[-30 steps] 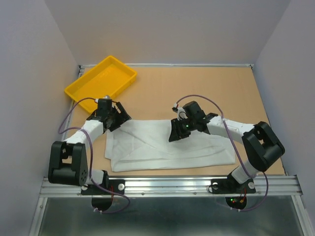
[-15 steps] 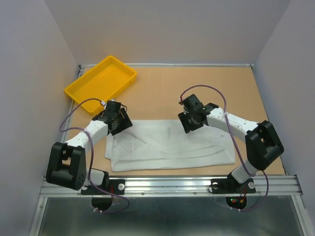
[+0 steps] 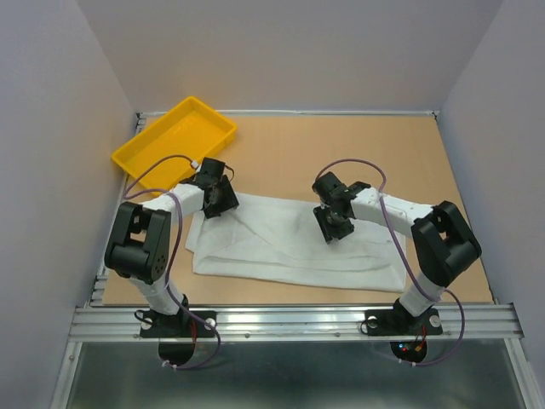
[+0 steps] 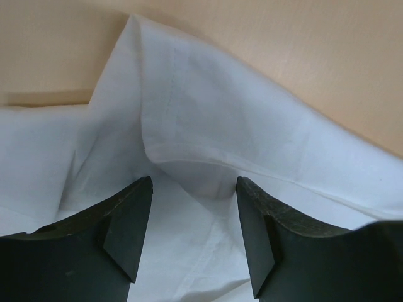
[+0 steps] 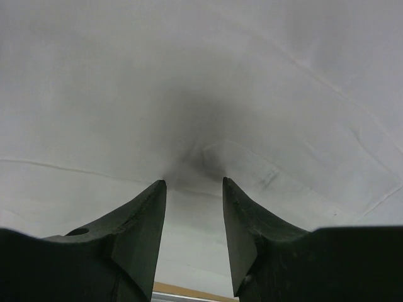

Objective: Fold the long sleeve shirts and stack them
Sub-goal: Fold the shirt

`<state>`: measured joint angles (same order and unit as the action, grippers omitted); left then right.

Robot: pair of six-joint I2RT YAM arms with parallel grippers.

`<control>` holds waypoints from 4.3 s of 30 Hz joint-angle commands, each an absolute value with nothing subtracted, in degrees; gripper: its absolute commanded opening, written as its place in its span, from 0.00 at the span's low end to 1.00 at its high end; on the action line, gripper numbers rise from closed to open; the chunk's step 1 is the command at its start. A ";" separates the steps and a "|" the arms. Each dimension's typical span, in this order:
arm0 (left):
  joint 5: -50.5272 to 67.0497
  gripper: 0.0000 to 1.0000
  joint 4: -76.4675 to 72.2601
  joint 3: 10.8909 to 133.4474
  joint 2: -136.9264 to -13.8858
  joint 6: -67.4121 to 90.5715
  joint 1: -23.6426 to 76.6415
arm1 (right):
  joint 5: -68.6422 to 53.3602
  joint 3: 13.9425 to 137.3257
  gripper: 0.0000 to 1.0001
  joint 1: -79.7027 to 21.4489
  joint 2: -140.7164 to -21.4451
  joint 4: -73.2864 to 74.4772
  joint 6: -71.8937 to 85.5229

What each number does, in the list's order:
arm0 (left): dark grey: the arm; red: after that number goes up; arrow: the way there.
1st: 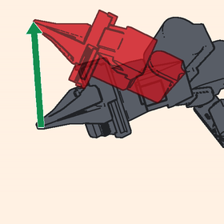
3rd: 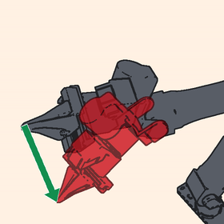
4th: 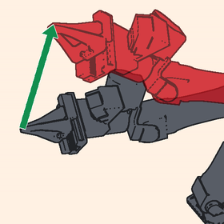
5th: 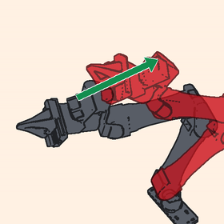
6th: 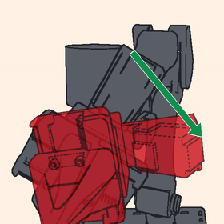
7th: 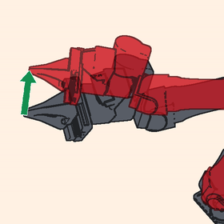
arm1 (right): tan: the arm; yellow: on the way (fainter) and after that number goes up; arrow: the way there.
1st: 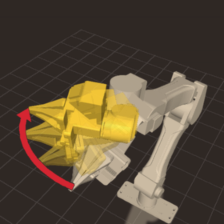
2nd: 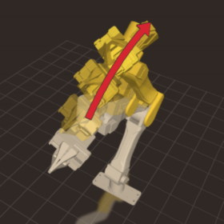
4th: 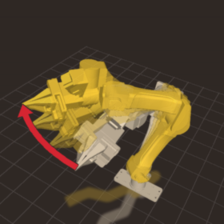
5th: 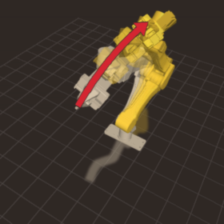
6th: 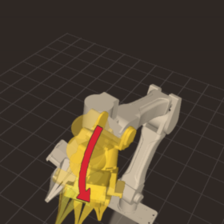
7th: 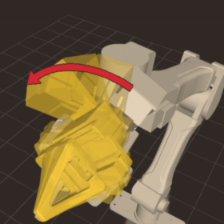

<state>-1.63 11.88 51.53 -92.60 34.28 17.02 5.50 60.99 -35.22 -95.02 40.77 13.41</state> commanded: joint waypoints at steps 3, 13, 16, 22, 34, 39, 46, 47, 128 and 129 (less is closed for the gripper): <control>-2.99 0.67 12.65 63.87 -103.70 29.80 18.81 | 1.32 58.27 0.46 -35.16 -96.41 44.47 18.54; -2.99 0.67 12.48 94.63 -123.10 22.86 25.04 | -8.61 58.00 0.45 -36.30 -95.80 45.97 20.65; -2.03 0.68 12.31 104.57 -129.10 20.84 26.71 | -12.91 58.97 0.45 -36.65 -95.71 44.13 20.57; -1.76 0.72 8.96 114.87 -132.28 18.63 28.21 | -17.41 62.04 0.45 -36.74 -92.91 42.10 19.96; -14.84 0.88 18.27 92.04 -103.81 27.85 27.60 | -5.80 78.04 0.46 -29.98 -93.77 44.21 11.69; -14.07 0.82 18.03 75.19 -96.43 30.93 27.60 | -4.23 80.15 0.44 -27.86 -97.90 43.51 9.41; -12.74 0.70 15.82 68.47 -99.92 31.91 27.51 | -4.04 77.88 0.33 -27.60 -100.99 42.10 9.84; -12.92 0.67 15.91 68.64 -100.71 31.73 27.51 | -3.87 77.35 0.33 -27.51 -101.07 42.10 10.28; -6.59 0.73 14.15 119.71 -138.52 13.71 27.42 | -3.78 101.60 0.21 -7.03 -131.66 8.17 18.73; -6.50 0.76 13.89 119.18 -137.47 14.49 27.42 | -4.04 101.78 0.23 -6.77 -129.83 8.17 17.76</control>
